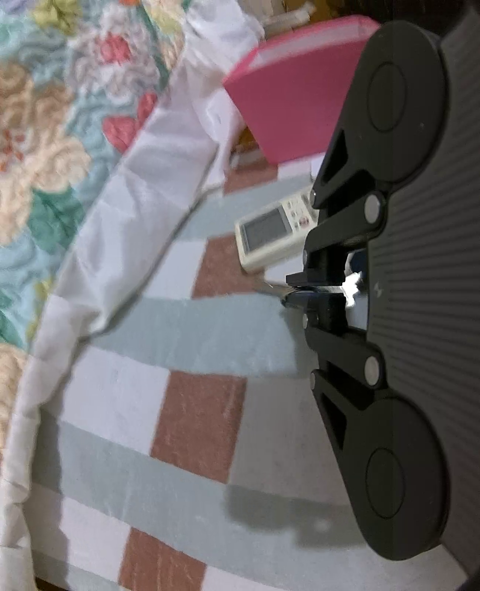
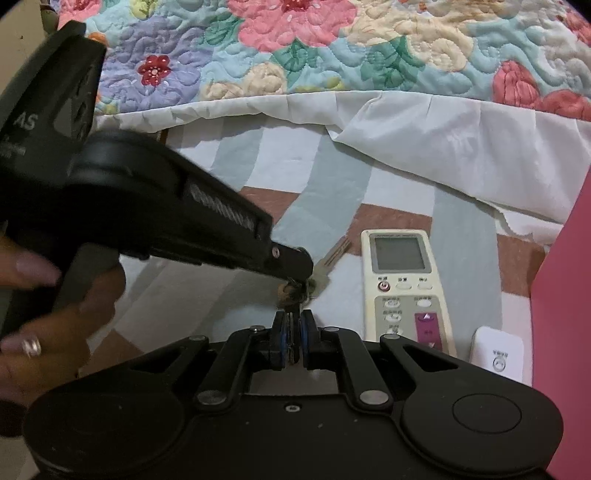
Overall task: Organize rigid objects
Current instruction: 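Lift the keys with the left tool and carry over the pink box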
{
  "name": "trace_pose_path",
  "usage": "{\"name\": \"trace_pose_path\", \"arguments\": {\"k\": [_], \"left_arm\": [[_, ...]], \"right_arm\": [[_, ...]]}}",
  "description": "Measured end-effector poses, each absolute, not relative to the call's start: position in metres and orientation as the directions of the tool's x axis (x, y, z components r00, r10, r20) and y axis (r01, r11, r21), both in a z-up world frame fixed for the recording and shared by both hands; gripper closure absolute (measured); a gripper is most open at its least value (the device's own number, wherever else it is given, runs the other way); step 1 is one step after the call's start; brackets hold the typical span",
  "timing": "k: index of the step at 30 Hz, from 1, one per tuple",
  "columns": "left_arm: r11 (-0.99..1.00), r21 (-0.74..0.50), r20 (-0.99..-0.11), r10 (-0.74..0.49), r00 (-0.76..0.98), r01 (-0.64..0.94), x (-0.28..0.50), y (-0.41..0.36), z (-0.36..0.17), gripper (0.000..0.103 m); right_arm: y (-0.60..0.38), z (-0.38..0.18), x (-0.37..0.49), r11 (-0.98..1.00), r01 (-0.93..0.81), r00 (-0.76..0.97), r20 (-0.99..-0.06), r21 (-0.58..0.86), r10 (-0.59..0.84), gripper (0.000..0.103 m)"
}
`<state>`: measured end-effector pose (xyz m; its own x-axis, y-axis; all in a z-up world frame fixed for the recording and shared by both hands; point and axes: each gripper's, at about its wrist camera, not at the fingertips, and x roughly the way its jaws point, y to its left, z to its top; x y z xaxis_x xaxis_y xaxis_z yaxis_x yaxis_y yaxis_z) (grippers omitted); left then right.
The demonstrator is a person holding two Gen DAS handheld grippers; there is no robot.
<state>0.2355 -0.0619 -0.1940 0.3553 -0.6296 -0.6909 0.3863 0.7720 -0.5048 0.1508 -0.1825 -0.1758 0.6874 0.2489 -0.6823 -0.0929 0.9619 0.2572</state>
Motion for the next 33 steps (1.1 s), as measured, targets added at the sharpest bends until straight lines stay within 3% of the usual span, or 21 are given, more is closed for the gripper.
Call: {"name": "trace_pose_path", "arguments": {"k": [6, 7, 9, 12, 16, 19, 21, 22, 27, 33], "left_arm": [[0.766, -0.433, -0.686, -0.622, 0.378, 0.475, 0.224, -0.059, -0.165, 0.101], [0.761, -0.434, -0.686, -0.626, 0.371, 0.482, 0.221, -0.057, -0.161, 0.101], [0.753, -0.428, -0.688, -0.630, 0.360, 0.500, 0.214, -0.055, -0.155, 0.101], [0.732, -0.431, -0.680, -0.647, 0.343, 0.527, 0.204, -0.053, -0.147, 0.101], [0.700, -0.479, -0.669, -0.681, 0.296, 0.530, 0.196, -0.055, -0.142, 0.101], [0.685, -0.497, -0.663, -0.696, 0.276, 0.533, 0.190, -0.057, -0.138, 0.101], [0.684, -0.491, -0.658, -0.697, 0.286, 0.539, 0.184, -0.056, -0.133, 0.101], [0.689, -0.485, -0.651, -0.696, 0.303, 0.539, 0.182, -0.055, -0.130, 0.101], [0.692, -0.447, -0.648, -0.688, 0.328, 0.567, 0.168, -0.056, -0.115, 0.101], [0.675, -0.456, -0.641, -0.701, 0.312, 0.581, 0.148, -0.058, -0.102, 0.101]], "right_arm": [[-0.175, -0.168, 0.136, 0.974, -0.097, 0.699, -0.682, 0.207, 0.214, 0.086], [-0.173, -0.165, 0.134, 0.975, -0.117, 0.701, -0.679, 0.190, 0.217, 0.079], [-0.169, -0.158, 0.129, 0.978, -0.154, 0.718, -0.664, 0.143, 0.210, 0.056], [-0.161, -0.151, 0.126, 0.976, -0.212, 0.738, -0.645, 0.053, 0.196, 0.036], [-0.158, -0.153, 0.131, 0.974, -0.225, 0.753, -0.636, -0.004, 0.171, 0.035], [-0.165, -0.155, 0.134, 0.973, -0.229, 0.750, -0.631, 0.035, 0.200, 0.043], [-0.170, -0.156, 0.134, 0.971, -0.219, 0.732, -0.641, 0.099, 0.230, 0.085], [-0.175, -0.156, 0.133, 0.971, -0.200, 0.722, -0.650, 0.133, 0.238, 0.090], [-0.197, -0.149, 0.117, 0.946, -0.112, 0.727, -0.625, 0.303, 0.286, 0.096], [-0.202, -0.129, 0.095, 0.936, -0.076, 0.708, -0.643, 0.344, 0.293, 0.096]]}}
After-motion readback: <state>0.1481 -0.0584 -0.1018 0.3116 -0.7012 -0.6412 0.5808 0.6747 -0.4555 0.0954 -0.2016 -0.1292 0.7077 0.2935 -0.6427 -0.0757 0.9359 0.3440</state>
